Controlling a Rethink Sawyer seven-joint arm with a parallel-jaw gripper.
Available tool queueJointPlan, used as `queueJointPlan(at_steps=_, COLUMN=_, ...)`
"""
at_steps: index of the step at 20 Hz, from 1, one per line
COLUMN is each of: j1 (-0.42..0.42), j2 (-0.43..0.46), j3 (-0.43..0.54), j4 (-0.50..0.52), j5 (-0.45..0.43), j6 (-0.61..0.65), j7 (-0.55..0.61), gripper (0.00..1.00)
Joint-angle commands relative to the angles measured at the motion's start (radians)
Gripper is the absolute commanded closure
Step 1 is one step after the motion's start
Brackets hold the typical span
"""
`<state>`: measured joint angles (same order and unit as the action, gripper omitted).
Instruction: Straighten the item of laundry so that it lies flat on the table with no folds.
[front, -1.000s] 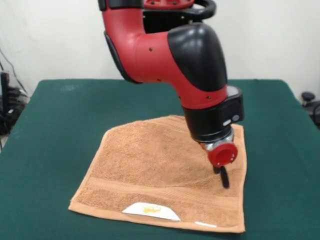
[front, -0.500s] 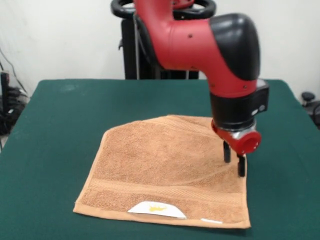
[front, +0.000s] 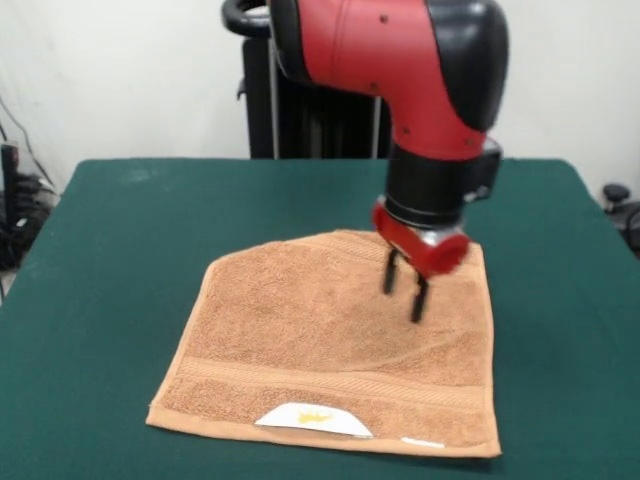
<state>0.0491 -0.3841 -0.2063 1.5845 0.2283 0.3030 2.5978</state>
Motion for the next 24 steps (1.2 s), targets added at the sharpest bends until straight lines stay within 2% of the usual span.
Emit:
queueJointPlan(at_steps=1, j1=0.064, j2=0.023, j3=-0.265, j4=-0.015, j5=-0.068, j6=0.167, j7=0.11, gripper=0.0)
queueJointPlan(at_steps=4, j1=0.032, j2=0.015, j3=-0.252, j4=0.0, j5=-0.076, j6=0.147, j7=0.086, gripper=0.0)
queueJointPlan(at_steps=11, j1=-0.091, j2=0.067, j3=-0.15, j4=0.013, j5=-0.101, j6=0.022, j7=0.03, gripper=0.0)
queueJointPlan(at_steps=14, j1=-0.226, j2=0.115, j3=0.003, j4=0.016, j5=-0.147, j6=-0.123, j7=-0.048, gripper=0.0)
queueJointPlan(at_steps=15, j1=-0.294, j2=0.133, j3=0.079, j4=0.018, j5=-0.179, j6=-0.166, j7=-0.095, gripper=0.0)
queueJointPlan(at_steps=17, j1=-0.392, j2=0.175, j3=0.187, j4=0.005, j5=-0.234, j6=-0.194, j7=-0.159, gripper=0.0)
queueJointPlan(at_steps=20, j1=-0.483, j2=0.211, j3=0.283, j4=-0.022, j5=-0.304, j6=-0.122, j7=-0.225, gripper=0.0)
queueJointPlan(at_steps=24, j1=-0.543, j2=0.233, j3=0.345, j4=-0.055, j5=-0.364, j6=0.001, j7=-0.264, gripper=0.0)
